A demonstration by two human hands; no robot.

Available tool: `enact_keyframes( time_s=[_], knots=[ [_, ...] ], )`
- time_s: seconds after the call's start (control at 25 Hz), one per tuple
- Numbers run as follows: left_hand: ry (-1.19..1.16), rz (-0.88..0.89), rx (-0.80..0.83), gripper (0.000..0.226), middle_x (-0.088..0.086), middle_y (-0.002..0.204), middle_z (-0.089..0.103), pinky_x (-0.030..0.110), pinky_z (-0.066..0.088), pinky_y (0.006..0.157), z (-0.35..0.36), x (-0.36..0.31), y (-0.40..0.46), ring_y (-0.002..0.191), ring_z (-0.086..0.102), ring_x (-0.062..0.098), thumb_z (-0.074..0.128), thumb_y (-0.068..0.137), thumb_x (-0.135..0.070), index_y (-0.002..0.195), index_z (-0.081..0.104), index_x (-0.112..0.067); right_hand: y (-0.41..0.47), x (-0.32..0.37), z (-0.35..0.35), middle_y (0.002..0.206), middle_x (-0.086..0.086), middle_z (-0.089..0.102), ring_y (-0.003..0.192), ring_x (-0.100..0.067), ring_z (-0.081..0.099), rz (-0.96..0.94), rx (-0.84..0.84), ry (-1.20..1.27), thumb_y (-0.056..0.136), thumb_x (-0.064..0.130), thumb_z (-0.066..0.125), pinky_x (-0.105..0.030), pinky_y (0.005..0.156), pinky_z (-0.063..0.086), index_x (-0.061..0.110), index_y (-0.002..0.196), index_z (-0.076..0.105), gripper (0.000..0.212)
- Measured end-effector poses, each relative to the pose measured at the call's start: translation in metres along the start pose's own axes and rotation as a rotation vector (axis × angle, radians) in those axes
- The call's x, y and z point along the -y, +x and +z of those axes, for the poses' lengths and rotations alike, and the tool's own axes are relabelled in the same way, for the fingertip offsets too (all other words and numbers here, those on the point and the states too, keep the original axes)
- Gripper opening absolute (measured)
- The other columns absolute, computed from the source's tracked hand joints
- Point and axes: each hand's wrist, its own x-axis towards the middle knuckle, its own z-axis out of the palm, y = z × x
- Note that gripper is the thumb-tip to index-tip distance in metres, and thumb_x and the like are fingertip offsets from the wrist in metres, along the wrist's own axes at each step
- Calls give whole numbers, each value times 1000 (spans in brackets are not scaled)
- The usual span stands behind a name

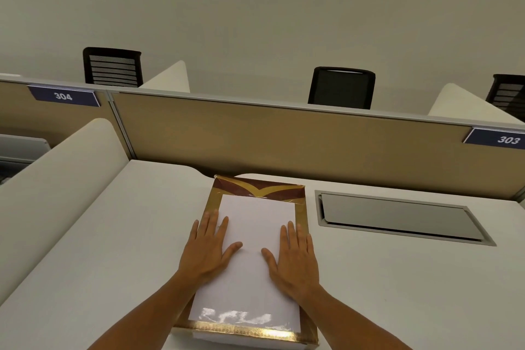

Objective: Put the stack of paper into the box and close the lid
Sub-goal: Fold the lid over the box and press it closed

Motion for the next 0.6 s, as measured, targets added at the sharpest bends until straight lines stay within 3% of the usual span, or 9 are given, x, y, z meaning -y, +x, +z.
enact_keyframes(
  time_s=[0.48, 0.6],
  knots=[
    [43, -8, 52, 106, 7, 164, 0, 51, 3, 120, 11, 0, 3, 151, 2, 29, -11, 68, -86, 154, 5, -26, 5, 0, -3, 168, -3, -14, 155, -29, -14, -11, 80, -50, 89, 75, 7, -46, 122, -12, 21, 160, -5, 90],
    [87, -21, 154, 118, 7, 164, -8, 55, -4, 118, 7, 2, 9, 150, -7, 30, -20, 56, -89, 154, -2, -26, 11, -1, -7, 167, -5, -19, 153, -31, -19, -36, 193, -67, 70, 83, -15, -49, 120, -14, 19, 159, -9, 110]
  ],
)
